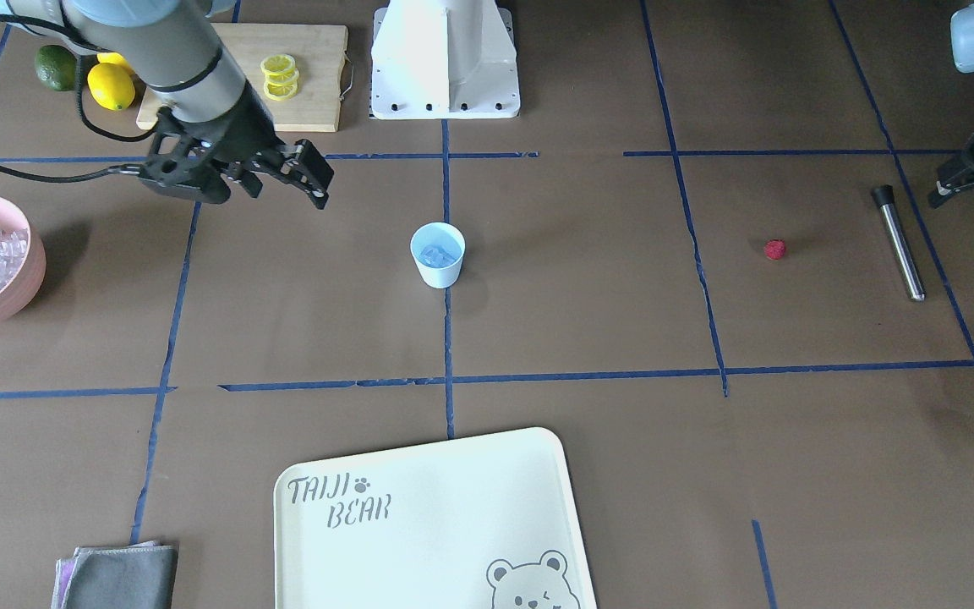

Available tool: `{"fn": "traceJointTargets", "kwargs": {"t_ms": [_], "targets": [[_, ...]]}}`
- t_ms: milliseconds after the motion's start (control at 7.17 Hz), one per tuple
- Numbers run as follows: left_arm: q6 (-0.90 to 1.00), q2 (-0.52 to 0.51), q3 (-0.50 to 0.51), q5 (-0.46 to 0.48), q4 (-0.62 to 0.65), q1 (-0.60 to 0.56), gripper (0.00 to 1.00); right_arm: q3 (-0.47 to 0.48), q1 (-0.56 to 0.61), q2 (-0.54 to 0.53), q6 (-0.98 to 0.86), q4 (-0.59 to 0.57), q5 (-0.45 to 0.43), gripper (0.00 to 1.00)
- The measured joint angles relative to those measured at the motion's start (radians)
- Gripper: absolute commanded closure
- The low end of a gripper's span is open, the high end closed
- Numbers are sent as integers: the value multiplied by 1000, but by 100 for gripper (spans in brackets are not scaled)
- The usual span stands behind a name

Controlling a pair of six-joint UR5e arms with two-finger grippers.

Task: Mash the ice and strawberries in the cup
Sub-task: 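Return the right gripper over the bowl while the left gripper grasps the red strawberry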

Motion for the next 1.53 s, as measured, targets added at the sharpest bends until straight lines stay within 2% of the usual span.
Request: {"fn": "traceJointTargets", "kwargs": {"t_ms": [279, 558, 837, 1116, 1395, 1534], "targets": [[-242, -30, 0, 43, -117, 132, 0, 109, 100, -170, -273, -70, 5, 0], [-478, -41, 15, 171, -230, 301, 0, 134, 196, -292, -501, -80, 7, 0], [-569, -57, 62, 254, -284, 397, 0, 130, 237, -335, -581, -81, 9, 0], [-610, -74, 125, 272, -360, 433, 0, 126, 245, -340, -593, -80, 29, 0], [-638, -87, 149, 274, -379, 455, 0, 119, 252, -340, -595, -79, 59, 0], [-642, -89, 157, 271, -381, 461, 7, 117, 252, -340, -595, -79, 63, 0]]}}
